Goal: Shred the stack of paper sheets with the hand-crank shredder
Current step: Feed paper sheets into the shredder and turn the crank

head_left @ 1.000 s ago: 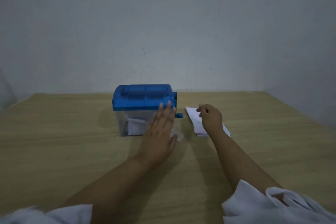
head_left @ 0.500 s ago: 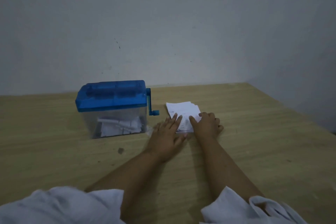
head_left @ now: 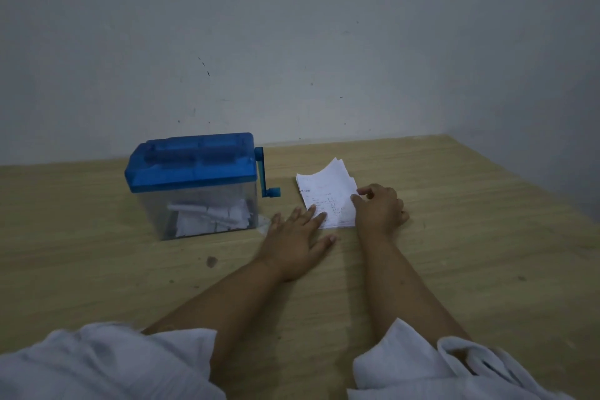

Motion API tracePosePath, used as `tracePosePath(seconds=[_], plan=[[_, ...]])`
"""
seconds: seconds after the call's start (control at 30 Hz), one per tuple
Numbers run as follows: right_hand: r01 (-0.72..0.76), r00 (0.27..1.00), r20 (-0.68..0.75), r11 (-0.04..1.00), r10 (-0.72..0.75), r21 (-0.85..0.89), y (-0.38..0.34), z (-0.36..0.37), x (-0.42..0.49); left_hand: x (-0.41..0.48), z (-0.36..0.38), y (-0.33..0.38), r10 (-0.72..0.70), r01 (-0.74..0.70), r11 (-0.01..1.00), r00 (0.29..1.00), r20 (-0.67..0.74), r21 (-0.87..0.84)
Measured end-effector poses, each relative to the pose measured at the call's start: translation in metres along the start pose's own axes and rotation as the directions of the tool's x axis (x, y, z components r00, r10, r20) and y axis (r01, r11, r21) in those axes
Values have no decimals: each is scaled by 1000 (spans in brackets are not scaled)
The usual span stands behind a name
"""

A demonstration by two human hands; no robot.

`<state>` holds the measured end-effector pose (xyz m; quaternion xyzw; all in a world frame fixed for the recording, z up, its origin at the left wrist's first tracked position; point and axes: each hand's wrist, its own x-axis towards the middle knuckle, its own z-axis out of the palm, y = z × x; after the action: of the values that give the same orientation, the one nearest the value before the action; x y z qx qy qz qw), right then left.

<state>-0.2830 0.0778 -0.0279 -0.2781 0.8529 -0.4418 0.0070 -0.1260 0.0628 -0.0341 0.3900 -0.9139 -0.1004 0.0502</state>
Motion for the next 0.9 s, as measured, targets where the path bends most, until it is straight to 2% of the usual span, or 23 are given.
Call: tracePosePath(seconds=[0.13,0.33,0.53,0.63,0.7,0.73,0.8,0.9], plan=[[-25,999,-24,999,24,-29,0,0,0,0,1,-1,-12,12,1000,1000,-7,11],[63,996,-59,986,-72,-152,1,1,-2,0,2,0,-11,10,1000,1000,14,21],[89,991,-94,992,-98,-93,2,-2,-7,1,4,-1,-6,6,1000,1000,6,21],[124,983,-141,992,-118,33,5,0,-5,2,5,0,-10,10,1000,999,-37,-9],[142,978,-180,967,-104,212,3,-2,-6,0,6,0,26,-46,992,986,-166,-118],[123,981,-180,939,-66,322,1,-6,-7,-2,5,0,71,-128,974,955,-288,-185],[50,986,-162,867,36,496,-5,-12,-6,-10,1,-1,140,-330,902,834,-533,-279],[-81,985,-45,682,164,727,-20,-18,-9,-26,-10,2,67,-482,784,693,-718,-391]])
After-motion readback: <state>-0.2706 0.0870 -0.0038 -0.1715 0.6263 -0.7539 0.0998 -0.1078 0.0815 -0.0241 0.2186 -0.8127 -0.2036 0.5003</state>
